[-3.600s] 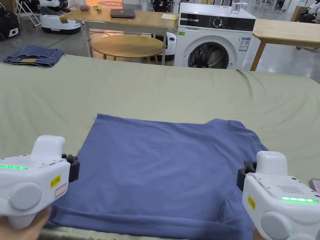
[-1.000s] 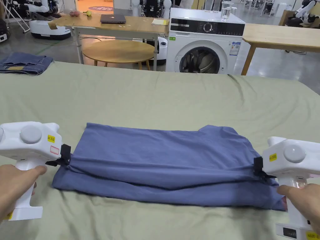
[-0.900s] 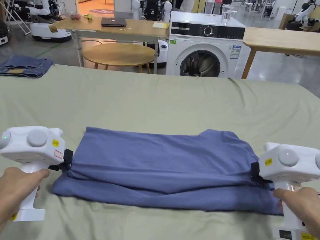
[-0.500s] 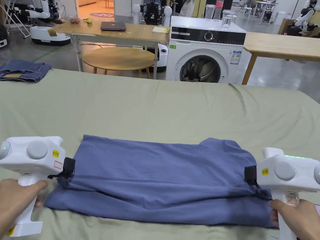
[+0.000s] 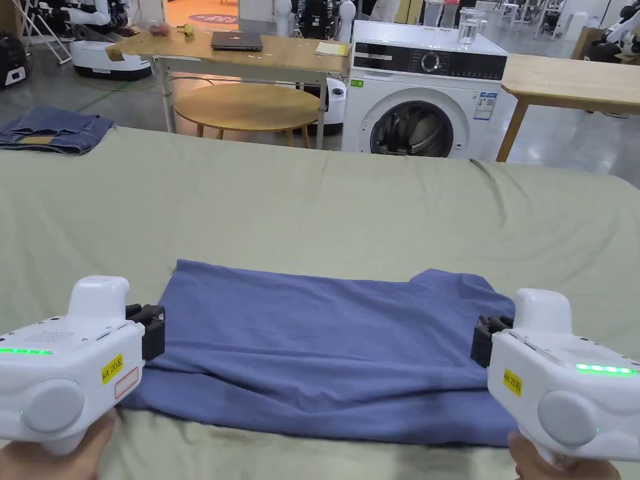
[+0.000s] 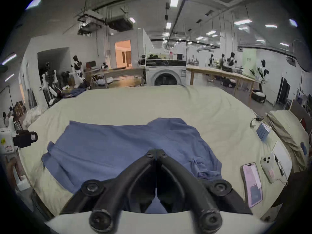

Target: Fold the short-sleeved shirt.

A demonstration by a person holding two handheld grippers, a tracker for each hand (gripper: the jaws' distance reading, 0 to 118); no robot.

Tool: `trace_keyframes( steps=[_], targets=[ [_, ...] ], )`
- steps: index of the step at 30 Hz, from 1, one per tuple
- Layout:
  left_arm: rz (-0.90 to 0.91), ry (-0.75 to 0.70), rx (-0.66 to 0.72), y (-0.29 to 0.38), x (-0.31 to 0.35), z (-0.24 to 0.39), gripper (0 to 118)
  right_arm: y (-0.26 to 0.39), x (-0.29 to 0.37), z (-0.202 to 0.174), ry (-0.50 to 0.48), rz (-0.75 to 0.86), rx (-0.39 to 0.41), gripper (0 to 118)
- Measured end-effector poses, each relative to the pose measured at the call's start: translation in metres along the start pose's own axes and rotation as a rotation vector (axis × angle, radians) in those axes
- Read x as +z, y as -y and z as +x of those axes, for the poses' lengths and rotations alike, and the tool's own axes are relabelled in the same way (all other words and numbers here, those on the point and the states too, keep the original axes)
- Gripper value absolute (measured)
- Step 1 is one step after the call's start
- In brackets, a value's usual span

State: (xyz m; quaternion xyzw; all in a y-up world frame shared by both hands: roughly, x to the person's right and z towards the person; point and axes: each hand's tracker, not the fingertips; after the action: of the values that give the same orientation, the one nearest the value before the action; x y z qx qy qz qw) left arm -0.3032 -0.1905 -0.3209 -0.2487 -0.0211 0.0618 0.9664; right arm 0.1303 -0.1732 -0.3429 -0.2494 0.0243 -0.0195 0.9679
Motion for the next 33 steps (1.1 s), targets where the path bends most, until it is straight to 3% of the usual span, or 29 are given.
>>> trace_keyframes(
  steps=[5,10,17,19,23,29,31,32,33],
  targets=[
    [-0.102,-0.053,-0.028,0.005,0.002,-0.016,0,0.009,0.014,-0.009,0.002,0.007,0.036,0],
    [-0.294,-0.013,0.099,0.001,-0.024,-0.057,0,0.018,0.011,-0.004,0.001,-0.03,0.061,0],
    [-0.611,0.031,0.144,0.001,-0.083,-0.083,0,0.035,0.0,0.011,0.01,-0.127,0.06,0],
    [-0.693,-0.002,0.15,0.007,-0.092,-0.08,33,0.04,-0.001,0.014,0.018,-0.14,0.065,0],
    [-0.713,-0.046,0.079,0.011,-0.097,-0.066,39,0.047,-0.001,0.021,0.023,-0.171,0.065,0],
    [-0.704,-0.085,-0.084,0.013,-0.091,-0.041,36,0.052,0.0,0.032,0.029,-0.199,0.047,0],
    [-0.701,-0.037,-0.05,0.013,-0.091,-0.045,18,0.052,0.002,0.035,0.028,-0.201,0.042,0],
    [-0.692,-0.027,-0.031,0.013,-0.091,-0.046,3,0.051,0.003,0.037,0.028,-0.2,0.04,0],
    [-0.686,-0.031,-0.025,0.015,-0.089,-0.046,0,0.05,0.004,0.039,0.028,-0.199,0.038,0]
  ],
)
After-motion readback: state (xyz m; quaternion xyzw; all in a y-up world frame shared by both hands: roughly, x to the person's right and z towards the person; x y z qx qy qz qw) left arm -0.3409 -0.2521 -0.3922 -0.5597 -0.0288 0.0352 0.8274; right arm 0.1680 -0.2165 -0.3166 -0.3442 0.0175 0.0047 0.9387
